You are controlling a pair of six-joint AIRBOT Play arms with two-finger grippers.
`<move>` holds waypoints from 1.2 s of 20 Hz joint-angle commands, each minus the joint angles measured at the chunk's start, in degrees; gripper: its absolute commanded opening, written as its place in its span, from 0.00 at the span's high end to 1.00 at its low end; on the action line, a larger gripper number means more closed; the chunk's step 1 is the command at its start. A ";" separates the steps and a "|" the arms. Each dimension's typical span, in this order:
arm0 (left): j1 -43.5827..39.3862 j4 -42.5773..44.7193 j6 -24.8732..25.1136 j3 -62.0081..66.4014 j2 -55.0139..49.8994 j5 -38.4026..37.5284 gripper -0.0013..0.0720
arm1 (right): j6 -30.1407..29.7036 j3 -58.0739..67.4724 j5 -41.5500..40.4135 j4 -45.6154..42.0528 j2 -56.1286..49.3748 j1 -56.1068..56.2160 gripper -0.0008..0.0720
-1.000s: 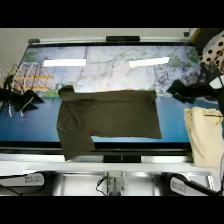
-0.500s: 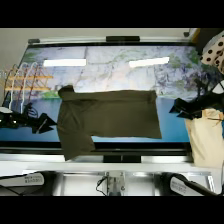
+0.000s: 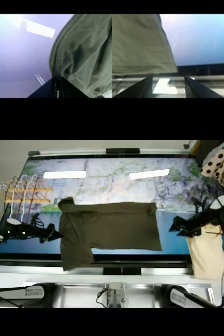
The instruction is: Fold the shirts.
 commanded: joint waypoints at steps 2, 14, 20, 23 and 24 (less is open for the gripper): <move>0.13 0.74 1.68 0.31 1.38 -2.69 0.93 | -1.42 -12.55 -2.29 1.95 0.00 -3.54 0.23; 0.11 0.31 1.40 0.33 3.87 -5.57 0.93 | -3.28 -20.31 -17.11 14.67 -5.31 -1.77 0.21; 0.13 0.09 1.90 2.78 3.98 -8.68 0.94 | -2.93 -19.96 -18.45 14.01 -5.44 3.13 0.90; 0.11 -0.15 2.71 11.80 8.74 -10.49 0.94 | -7.93 -13.77 -13.94 16.57 -1.27 3.10 0.89; 0.11 -1.07 3.10 16.55 11.69 -10.56 0.94 | -9.20 -9.75 -13.05 17.44 1.57 3.10 0.89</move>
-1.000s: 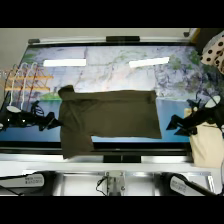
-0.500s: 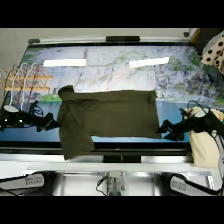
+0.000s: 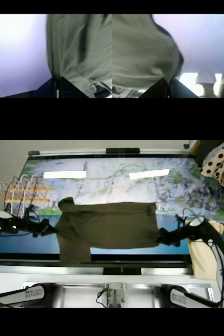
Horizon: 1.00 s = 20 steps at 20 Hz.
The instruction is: Fold the shirts.
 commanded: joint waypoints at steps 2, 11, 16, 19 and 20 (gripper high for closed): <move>-0.04 -7.34 7.34 21.79 12.24 -1.77 0.94 | -5.92 18.10 3.74 3.61 11.43 0.46 0.89; 0.07 8.74 -12.50 65.92 40.24 14.05 0.94 | -8.37 66.62 -1.81 -5.66 35.98 0.46 0.89; 0.07 17.44 -15.74 65.11 44.37 6.34 0.94 | -1.64 66.62 1.07 -16.28 42.47 0.46 0.89; 0.07 16.79 -15.72 59.28 44.37 -0.15 0.94 | -1.66 66.55 10.93 -16.94 40.65 0.46 0.89; 0.07 16.76 -15.69 57.00 44.35 -2.54 0.94 | -1.62 66.55 15.98 -17.40 39.45 0.46 0.89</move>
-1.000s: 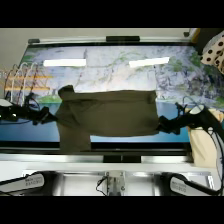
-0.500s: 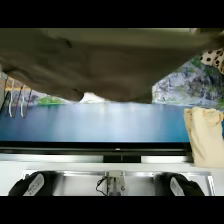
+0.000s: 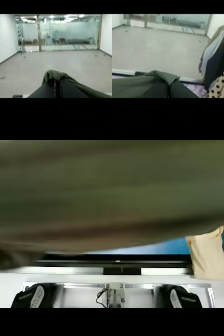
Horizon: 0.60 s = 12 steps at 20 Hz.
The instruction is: Fold the shirts.
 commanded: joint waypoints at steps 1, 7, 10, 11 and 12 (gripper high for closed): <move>0.04 1.60 -1.03 -6.12 0.74 -8.68 0.94 | 1.81 0.42 16.04 -3.37 -2.51 0.02 0.89; -0.07 1.55 3.61 -29.94 -0.02 -15.69 0.94 | 3.96 -20.98 25.16 -9.33 -7.13 0.02 0.89; -0.09 -2.75 6.40 -42.95 -4.63 -10.84 0.94 | 5.27 -39.65 10.12 -8.76 -7.74 0.07 0.89; -0.20 -5.73 7.74 -45.70 -6.99 -7.10 0.94 | 5.70 -44.17 3.26 -8.41 -8.94 0.07 0.89; -1.14 -7.37 8.07 -47.41 -10.32 -2.34 0.94 | 6.82 -47.39 -3.89 -7.37 -11.23 0.07 0.89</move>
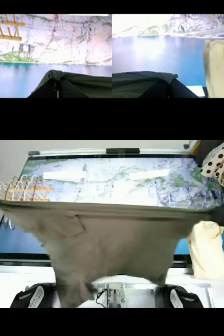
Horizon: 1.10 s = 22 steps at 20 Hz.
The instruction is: Fold the shirts.
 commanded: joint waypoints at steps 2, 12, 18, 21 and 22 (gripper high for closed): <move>-4.59 -4.92 3.13 -8.63 -13.60 16.48 0.94 | 3.85 -13.94 -26.82 4.22 -10.32 0.68 0.89; -16.92 -4.87 1.55 3.61 -50.58 47.23 0.94 | 11.93 -13.92 -75.03 4.98 -40.04 15.37 0.89; -17.44 -0.26 1.53 3.61 -55.17 34.58 0.94 | 11.89 -13.92 -64.52 7.13 -43.32 15.13 0.89; -15.67 6.86 -0.68 3.58 -53.64 18.32 0.94 | 11.52 -13.92 -56.15 5.99 -41.13 15.13 0.89; -15.43 7.78 -0.83 3.34 -53.68 13.11 0.94 | 11.76 -13.92 -51.47 6.14 -40.70 15.15 0.89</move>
